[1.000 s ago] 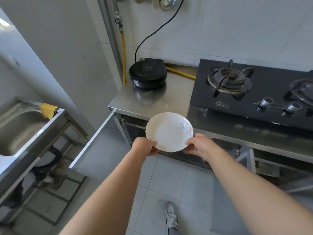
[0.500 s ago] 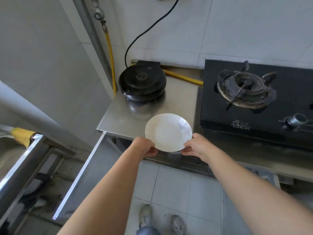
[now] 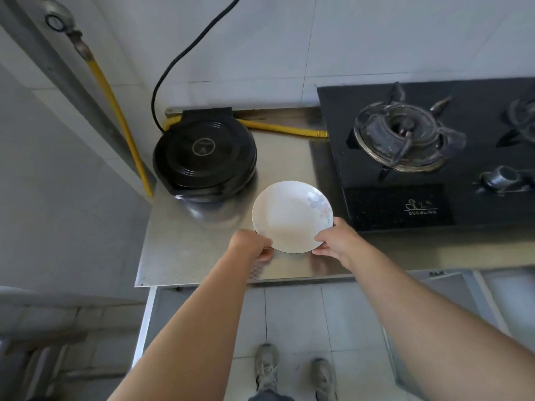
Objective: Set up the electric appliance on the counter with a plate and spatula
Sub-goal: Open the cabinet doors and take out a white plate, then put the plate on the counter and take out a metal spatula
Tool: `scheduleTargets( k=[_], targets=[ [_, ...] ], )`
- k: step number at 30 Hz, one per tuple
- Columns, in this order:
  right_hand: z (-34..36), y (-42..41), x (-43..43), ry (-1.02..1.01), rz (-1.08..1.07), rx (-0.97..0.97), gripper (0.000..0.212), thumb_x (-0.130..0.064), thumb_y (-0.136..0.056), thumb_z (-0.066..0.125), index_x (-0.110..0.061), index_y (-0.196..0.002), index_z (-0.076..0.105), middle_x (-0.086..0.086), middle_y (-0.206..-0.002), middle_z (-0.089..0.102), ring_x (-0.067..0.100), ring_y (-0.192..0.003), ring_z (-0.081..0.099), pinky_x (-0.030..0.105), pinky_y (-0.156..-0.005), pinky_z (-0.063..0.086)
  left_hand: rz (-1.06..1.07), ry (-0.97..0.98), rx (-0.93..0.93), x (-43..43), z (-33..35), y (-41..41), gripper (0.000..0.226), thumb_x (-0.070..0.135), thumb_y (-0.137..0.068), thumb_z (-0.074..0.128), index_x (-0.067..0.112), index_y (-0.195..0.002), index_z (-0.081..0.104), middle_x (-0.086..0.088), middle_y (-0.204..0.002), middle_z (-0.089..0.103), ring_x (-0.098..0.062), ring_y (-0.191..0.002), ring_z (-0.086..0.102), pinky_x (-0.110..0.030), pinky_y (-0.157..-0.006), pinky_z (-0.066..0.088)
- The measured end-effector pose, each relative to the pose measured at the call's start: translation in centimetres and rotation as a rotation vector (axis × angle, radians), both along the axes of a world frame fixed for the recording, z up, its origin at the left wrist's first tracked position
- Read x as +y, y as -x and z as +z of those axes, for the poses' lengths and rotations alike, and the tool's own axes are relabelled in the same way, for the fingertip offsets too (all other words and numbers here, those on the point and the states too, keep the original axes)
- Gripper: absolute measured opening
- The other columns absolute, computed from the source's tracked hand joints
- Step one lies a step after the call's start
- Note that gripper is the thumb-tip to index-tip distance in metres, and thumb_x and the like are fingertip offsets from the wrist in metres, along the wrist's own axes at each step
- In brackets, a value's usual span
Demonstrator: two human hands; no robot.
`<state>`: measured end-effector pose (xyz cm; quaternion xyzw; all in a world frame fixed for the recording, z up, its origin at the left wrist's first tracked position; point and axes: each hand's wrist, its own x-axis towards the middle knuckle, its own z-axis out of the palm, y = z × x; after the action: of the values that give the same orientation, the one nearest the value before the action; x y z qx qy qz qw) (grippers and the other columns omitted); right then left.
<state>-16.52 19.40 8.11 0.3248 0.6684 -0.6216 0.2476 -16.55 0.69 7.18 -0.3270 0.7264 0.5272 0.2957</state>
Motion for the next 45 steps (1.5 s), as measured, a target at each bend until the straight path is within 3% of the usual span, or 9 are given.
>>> scheduleTargets(
  k=[3, 11, 18, 23, 29, 32, 39, 42, 45],
  targets=[
    [-0.2, 0.5, -0.5, -0.036, -0.043, 0.008, 0.061, 0.011, -0.084, 0.049, -0.016, -0.138, 0.039, 0.01, -0.139, 0.046, 0.034, -0.123, 0.051, 0.042, -0.085, 0.057, -0.055, -0.008, 0.014, -0.1, -0.5, 1.2, 0.019, 0.0, -0.079, 0.065, 0.01, -0.066, 0.055, -0.011, -0.065, 0.067, -0.026, -0.075, 0.062, -0.042, -0.092, 0.056],
    [-0.1, 0.9, -0.8, -0.107, -0.056, 0.036, 0.063, 0.01, -0.082, 0.046, -0.019, -0.138, 0.041, 0.007, -0.136, 0.049, 0.032, -0.124, 0.05, 0.047, -0.089, 0.056, -0.188, -0.03, 0.018, -0.2, -0.8, 1.9, 0.017, -0.001, -0.076, 0.07, 0.003, -0.09, 0.061, -0.014, -0.079, 0.055, -0.024, -0.071, 0.053, -0.045, -0.086, 0.055],
    [0.5, -0.3, -0.6, -0.145, -0.034, 0.022, 0.056, 0.002, -0.084, 0.053, -0.013, -0.137, 0.042, 0.01, -0.13, 0.051, 0.031, -0.116, 0.057, 0.038, -0.087, 0.058, -0.237, -0.003, 0.008, 0.6, 0.5, 0.7, 0.008, 0.003, -0.088, 0.059, 0.0, -0.096, 0.056, -0.014, -0.075, 0.057, -0.022, -0.054, 0.052, -0.019, -0.042, 0.05],
    [1.1, -3.2, 0.2, -0.255, 0.092, -0.013, 0.069, -0.009, -0.085, 0.059, -0.012, -0.147, 0.031, 0.01, -0.124, 0.055, 0.029, -0.115, 0.059, 0.044, -0.099, 0.051, -0.294, -0.015, -0.078, 2.4, 1.8, -1.5, 0.011, 0.004, -0.091, 0.047, 0.004, -0.082, 0.054, -0.014, -0.069, 0.051, -0.022, -0.057, 0.051, -0.023, -0.05, 0.049],
    [1.8, -7.5, 3.3, -0.1, 0.031, -0.067, 0.036, 0.003, -0.095, 0.047, 0.004, -0.131, 0.053, 0.029, -0.124, 0.06, 0.037, -0.11, 0.064, 0.043, -0.098, 0.052, -0.359, -0.011, -0.064, 6.1, 2.3, -5.5, 0.023, 0.012, -0.097, 0.047, 0.007, -0.074, 0.047, -0.01, -0.065, 0.05, -0.021, -0.054, 0.048, -0.025, -0.054, 0.043],
    [1.8, -10.0, 5.8, -0.037, 0.049, -0.062, 0.025, 0.004, -0.096, 0.047, 0.007, -0.118, 0.058, 0.024, -0.1, 0.061, 0.033, -0.094, 0.061, 0.04, -0.092, 0.053, -0.438, 0.035, -0.081, 8.5, 1.4, -7.9, 0.024, 0.007, -0.097, 0.042, 0.008, -0.074, 0.047, -0.006, -0.063, 0.048, -0.018, -0.05, 0.045, -0.022, -0.049, 0.04],
    [-0.7, -16.6, 13.7, -0.066, 0.006, -0.043, 0.01, 0.002, -0.096, 0.046, -0.001, -0.096, 0.056, 0.018, -0.082, 0.055, 0.025, -0.064, 0.054, 0.03, -0.065, 0.051, -0.623, 0.335, 0.081, 15.3, -2.4, -14.2, 0.033, 0.01, -0.096, 0.044, -0.001, -0.123, 0.06, -0.018, -0.12, 0.065, -0.029, -0.104, 0.065, -0.04, -0.095, 0.053],
    [-2.7, -18.1, 16.5, -0.074, -0.046, -0.08, 0.019, 0.003, -0.096, 0.045, -0.005, -0.082, 0.054, 0.015, -0.072, 0.051, 0.022, -0.059, 0.051, 0.022, -0.048, 0.051, -0.874, 0.479, 0.144, 17.5, -2.7, -15.9, 0.037, 0.003, -0.096, 0.045, -0.001, -0.132, 0.052, -0.016, -0.137, 0.054, -0.029, -0.124, 0.055, -0.036, -0.103, 0.047],
    [-5.5, -19.1, 18.5, -0.099, -0.068, -0.102, 0.012, 0.003, -0.095, 0.047, -0.003, -0.091, 0.057, 0.015, -0.074, 0.055, 0.022, -0.06, 0.054, 0.026, -0.056, 0.052, -0.966, 0.566, 0.151, 18.6, -5.1, -15.8, 0.038, 0.003, -0.095, 0.048, 0.001, -0.132, 0.052, -0.013, -0.139, 0.05, -0.025, -0.126, 0.051, -0.032, -0.104, 0.044]
  ],
)
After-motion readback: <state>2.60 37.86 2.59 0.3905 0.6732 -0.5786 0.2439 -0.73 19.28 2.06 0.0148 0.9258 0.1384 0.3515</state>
